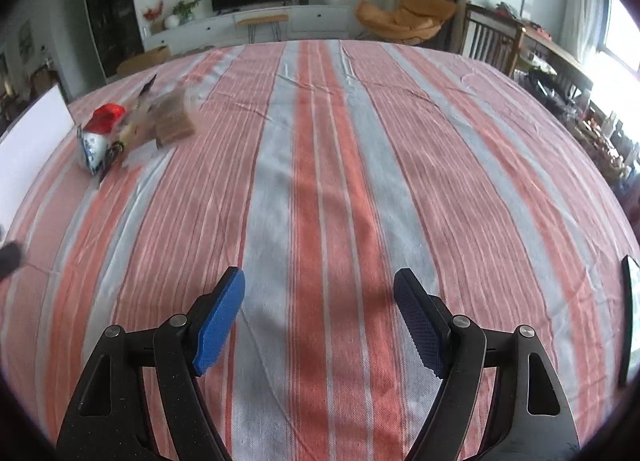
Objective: Organize snacks
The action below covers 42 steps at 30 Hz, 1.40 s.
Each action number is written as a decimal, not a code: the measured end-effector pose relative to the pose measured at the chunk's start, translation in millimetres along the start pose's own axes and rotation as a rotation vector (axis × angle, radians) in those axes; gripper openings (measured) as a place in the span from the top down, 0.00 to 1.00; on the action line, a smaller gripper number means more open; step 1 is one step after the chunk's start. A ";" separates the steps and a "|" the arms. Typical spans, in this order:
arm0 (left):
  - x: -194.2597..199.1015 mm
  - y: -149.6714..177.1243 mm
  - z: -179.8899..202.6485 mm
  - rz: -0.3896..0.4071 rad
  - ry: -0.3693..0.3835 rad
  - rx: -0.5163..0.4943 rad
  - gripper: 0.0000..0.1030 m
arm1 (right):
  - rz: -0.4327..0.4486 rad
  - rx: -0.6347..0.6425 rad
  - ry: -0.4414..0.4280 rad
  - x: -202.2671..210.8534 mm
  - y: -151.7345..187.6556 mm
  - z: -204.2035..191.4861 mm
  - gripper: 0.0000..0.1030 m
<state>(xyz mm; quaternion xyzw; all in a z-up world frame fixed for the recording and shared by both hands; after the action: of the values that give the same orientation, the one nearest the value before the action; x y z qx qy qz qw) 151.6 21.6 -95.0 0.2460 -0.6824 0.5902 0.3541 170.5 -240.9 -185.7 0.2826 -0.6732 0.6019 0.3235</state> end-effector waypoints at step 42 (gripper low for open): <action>-46.8 -1.9 7.9 -0.067 -0.039 0.039 0.00 | -0.006 -0.006 -0.006 7.4 8.4 -0.8 0.15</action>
<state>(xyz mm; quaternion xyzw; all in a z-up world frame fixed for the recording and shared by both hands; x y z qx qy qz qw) 180.9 9.7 -130.4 0.2869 -0.6690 0.5864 0.3555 159.4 -239.1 -185.2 0.2855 -0.6751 0.5979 0.3244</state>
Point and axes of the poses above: each gripper's, at about its wrist camera, not at the fingertips, and x roughly against the way its jaws point, z to its right, y to its underside, the point moved 2 cm from there along -x, roughly the way its jaws point, and after that the axes turned 5 degrees about -y, right-handed, at the moved point
